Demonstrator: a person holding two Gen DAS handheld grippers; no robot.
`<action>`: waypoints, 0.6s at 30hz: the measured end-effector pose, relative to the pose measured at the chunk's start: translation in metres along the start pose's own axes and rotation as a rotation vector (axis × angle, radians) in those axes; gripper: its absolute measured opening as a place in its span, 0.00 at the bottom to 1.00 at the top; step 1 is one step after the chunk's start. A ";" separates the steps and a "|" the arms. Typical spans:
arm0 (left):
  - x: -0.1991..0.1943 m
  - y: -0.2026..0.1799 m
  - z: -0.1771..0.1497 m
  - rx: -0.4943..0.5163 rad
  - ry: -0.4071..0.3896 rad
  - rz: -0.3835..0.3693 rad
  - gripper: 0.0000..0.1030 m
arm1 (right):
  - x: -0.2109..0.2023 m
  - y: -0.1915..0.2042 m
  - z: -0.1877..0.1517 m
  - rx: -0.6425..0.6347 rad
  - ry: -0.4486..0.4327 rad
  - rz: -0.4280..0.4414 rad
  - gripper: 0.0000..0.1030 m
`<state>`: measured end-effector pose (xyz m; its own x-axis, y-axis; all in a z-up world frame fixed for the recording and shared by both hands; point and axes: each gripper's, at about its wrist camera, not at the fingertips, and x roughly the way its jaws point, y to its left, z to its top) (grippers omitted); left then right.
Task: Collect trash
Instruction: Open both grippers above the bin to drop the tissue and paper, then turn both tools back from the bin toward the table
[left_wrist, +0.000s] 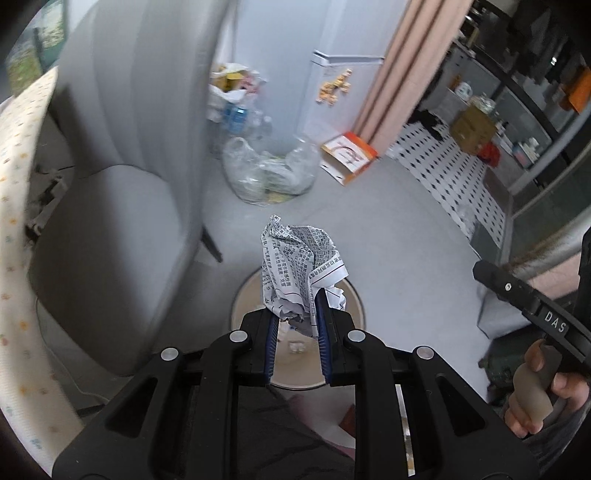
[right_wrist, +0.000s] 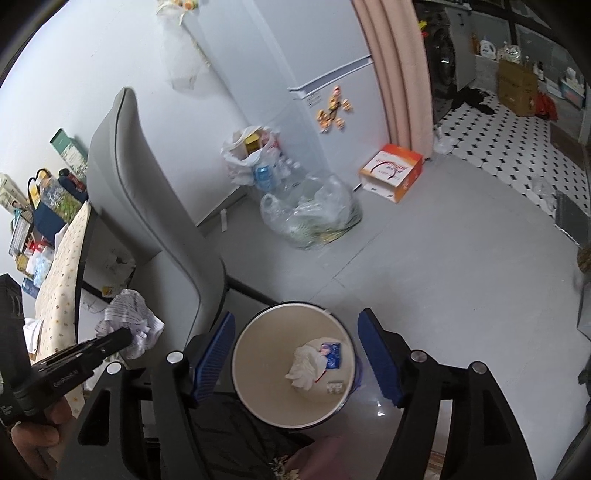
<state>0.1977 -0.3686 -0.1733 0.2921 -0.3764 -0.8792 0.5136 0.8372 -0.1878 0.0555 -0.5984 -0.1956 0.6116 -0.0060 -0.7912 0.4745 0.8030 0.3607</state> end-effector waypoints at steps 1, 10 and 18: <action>0.004 -0.005 0.001 0.013 0.011 -0.016 0.20 | -0.004 -0.006 0.001 0.007 -0.007 -0.007 0.67; 0.004 -0.028 0.006 0.079 0.014 -0.028 0.75 | -0.009 -0.027 -0.004 0.052 -0.012 -0.012 0.68; -0.029 -0.003 0.005 0.001 -0.048 -0.001 0.89 | -0.008 -0.003 -0.005 0.016 -0.003 0.015 0.70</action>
<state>0.1918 -0.3627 -0.1451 0.3296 -0.3962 -0.8570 0.5151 0.8362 -0.1884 0.0458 -0.5972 -0.1925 0.6208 0.0041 -0.7839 0.4753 0.7933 0.3806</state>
